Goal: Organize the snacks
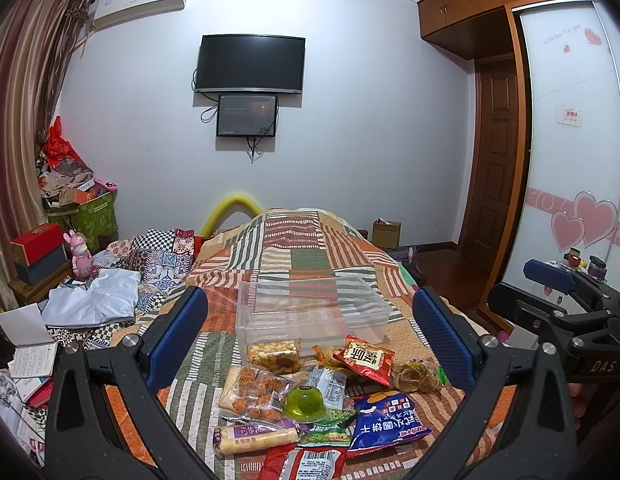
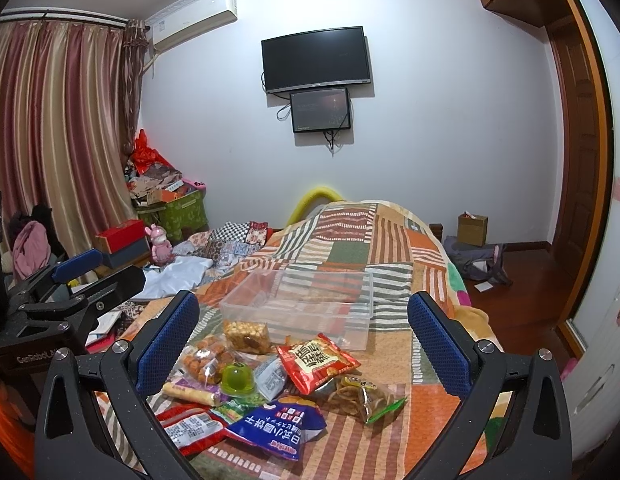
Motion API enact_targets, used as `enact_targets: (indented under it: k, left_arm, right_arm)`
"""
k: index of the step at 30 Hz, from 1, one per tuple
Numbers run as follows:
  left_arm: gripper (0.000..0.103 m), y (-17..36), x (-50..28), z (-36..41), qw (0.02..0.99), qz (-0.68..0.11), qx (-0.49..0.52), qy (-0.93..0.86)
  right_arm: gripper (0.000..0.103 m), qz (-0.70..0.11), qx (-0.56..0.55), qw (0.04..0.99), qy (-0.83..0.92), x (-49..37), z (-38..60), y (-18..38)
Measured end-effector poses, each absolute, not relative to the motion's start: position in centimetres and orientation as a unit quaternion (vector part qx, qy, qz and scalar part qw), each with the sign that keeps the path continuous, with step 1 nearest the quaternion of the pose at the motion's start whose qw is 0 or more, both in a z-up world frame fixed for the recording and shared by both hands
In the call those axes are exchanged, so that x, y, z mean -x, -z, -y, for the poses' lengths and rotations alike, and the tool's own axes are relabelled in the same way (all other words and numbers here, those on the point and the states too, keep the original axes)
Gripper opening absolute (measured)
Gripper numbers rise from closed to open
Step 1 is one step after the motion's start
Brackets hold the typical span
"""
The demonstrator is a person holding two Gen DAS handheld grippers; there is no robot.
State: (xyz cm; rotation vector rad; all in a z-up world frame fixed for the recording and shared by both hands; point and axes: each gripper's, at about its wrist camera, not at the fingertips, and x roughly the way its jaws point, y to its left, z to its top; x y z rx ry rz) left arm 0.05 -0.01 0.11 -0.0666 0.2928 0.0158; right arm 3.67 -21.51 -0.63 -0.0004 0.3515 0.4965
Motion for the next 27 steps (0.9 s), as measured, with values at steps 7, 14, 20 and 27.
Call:
enact_targets:
  k: [7, 14, 20, 27]
  left_arm:
    - [0.103, 0.1, -0.1, -0.1, 0.988, -0.148, 0.033, -0.008]
    - [0.103, 1.0, -0.6, -0.2, 0.986, -0.165, 0.031, -0.010]
    - [0.103, 2.6, -1.6, -0.5, 0.978, -0.204, 0.033, -0.006]
    - [0.103, 6.4, -2.9, -1.0, 0.961, -0.277, 0.028, -0.006]
  right_arm:
    - [0.103, -0.176, 0.000, 0.953, -0.246, -3.9, 21.3, 0.8]
    - [0.103, -0.191, 0.001, 0.950, -0.248, -4.5, 21.3, 1.7]
    - [0.103, -0.227, 0.006, 0.941, -0.250, -5.4, 21.2, 3.6]
    - [0.103, -0.303, 0.014, 0.917, -0.259, -6.5, 20.9, 7.4]
